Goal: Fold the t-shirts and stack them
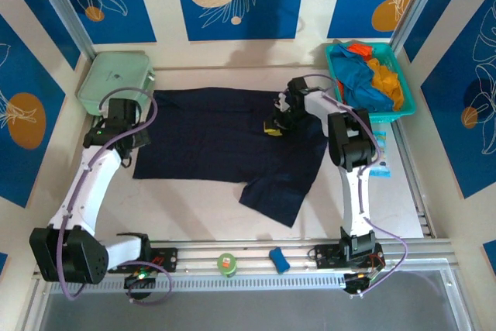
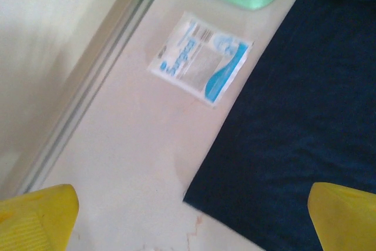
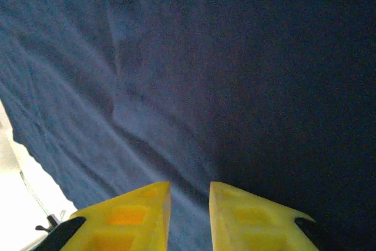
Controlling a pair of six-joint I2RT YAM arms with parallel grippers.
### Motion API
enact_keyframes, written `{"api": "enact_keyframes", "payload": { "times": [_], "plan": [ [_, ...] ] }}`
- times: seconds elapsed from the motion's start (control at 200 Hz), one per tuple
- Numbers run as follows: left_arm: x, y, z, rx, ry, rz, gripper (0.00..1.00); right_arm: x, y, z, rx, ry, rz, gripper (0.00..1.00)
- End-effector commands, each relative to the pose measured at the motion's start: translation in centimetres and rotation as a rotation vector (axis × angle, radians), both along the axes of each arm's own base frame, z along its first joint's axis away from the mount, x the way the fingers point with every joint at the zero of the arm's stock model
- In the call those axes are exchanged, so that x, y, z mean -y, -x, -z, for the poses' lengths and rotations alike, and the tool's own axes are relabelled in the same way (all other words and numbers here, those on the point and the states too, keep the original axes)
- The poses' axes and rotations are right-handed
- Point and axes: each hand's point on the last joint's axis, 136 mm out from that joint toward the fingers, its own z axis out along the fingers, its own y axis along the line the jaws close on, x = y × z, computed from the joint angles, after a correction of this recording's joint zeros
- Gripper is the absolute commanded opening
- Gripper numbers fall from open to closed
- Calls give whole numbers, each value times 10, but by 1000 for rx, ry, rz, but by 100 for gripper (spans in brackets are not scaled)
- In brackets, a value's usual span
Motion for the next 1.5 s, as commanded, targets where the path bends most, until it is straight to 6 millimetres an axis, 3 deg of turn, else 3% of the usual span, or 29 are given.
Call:
{"api": "enact_keyframes", "payload": {
  "times": [0.0, 0.1, 0.19, 0.395, 0.48, 0.725, 1.001, 1.271, 1.496],
  "plan": [
    [7, 31, 34, -100, 148, -67, 98, 19, -3, -66, 141, -37, 37, 26],
    [15, 38, 56, -96, 268, -85, 91, 39, 10, -79, 162, -10, 65, 27],
    [21, 40, 73, -90, 348, -104, 87, 55, 28, -76, 146, 20, 97, 27],
    [25, 40, 116, -167, 467, -162, 69, 94, 61, -40, 63, 151, 156, 22],
    [20, 42, 129, -167, 486, -202, 68, 107, 65, -23, 29, 196, 171, 17],
    [15, 42, 134, -130, 508, -250, 69, 144, 65, 14, -61, 404, 205, 2],
    [19, 43, 143, -132, 548, -272, 70, 180, 58, 34, -122, 614, 183, 0],
    [20, 43, 160, -174, 564, -290, 70, 184, 34, 32, -95, 631, 175, 0],
    [22, 39, 175, -193, 582, -297, 57, 179, 28, 24, -68, 620, 165, 0]
  ]
}}
